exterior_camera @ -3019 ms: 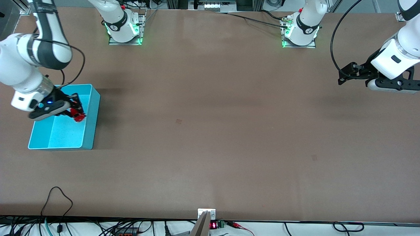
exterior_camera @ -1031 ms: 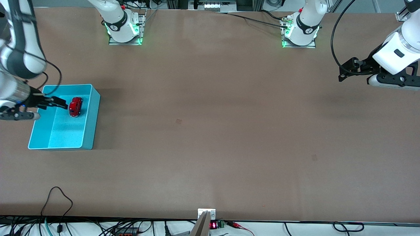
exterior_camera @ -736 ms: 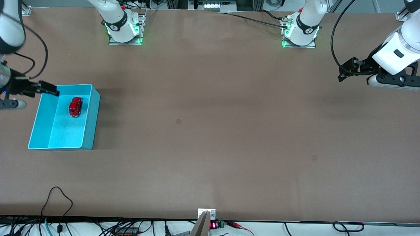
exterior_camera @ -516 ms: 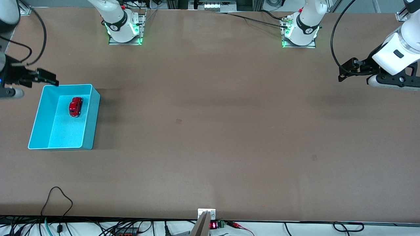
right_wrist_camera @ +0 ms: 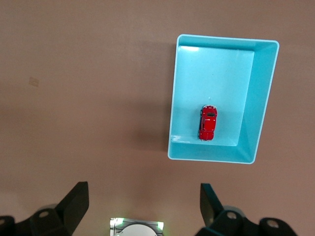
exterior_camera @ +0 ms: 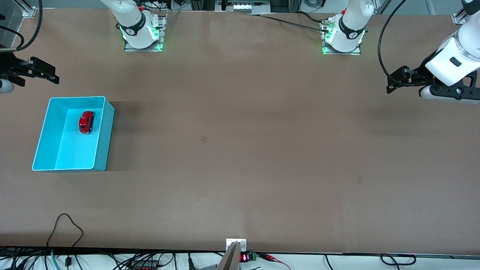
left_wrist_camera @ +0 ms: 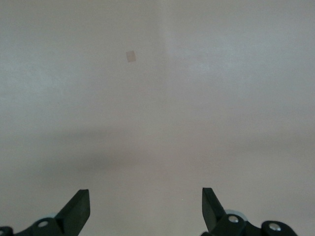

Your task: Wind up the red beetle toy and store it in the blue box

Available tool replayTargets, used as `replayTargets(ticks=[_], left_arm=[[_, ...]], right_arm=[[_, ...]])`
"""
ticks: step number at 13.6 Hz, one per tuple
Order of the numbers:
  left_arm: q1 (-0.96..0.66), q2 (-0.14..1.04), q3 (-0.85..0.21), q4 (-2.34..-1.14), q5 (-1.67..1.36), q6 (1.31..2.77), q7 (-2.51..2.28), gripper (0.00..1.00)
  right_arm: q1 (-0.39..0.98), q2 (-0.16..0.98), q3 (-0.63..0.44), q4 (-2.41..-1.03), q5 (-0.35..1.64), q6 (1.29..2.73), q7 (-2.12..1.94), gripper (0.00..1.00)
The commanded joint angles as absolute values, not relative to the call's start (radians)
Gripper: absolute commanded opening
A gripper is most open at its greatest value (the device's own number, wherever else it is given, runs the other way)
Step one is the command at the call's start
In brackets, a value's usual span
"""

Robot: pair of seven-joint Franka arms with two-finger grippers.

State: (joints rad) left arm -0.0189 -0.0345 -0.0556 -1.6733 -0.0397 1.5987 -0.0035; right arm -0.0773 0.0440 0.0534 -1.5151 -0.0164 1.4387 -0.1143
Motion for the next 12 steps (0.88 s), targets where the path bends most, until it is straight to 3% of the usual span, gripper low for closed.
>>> replayTargets(ticks=[1, 6, 9, 12], left_arm=[[-0.025, -0.021, -0.054, -1.640, -0.021, 1.574, 0.014, 1.00], [-0.023, -0.021, -0.054, -1.640, -0.021, 1.574, 0.018, 1.00], [-0.023, -0.021, -0.054, -1.640, -0.021, 1.574, 0.018, 1.00], [-0.023, -0.021, -0.054, -1.640, -0.021, 1.574, 0.017, 1.00]], right_arm=[[-0.083, 0.058, 0.060, -1.491, -0.025, 1.434, -0.087, 1.00], [-0.081, 0.058, 0.060, -1.493, -0.025, 1.434, -0.083, 1.00], [0.006, 0.060, -0.023, -1.493, -0.026, 1.434, -0.080, 1.00], [0.006, 0.060, -0.025, -1.494, -0.025, 1.434, -0.078, 1.00]])
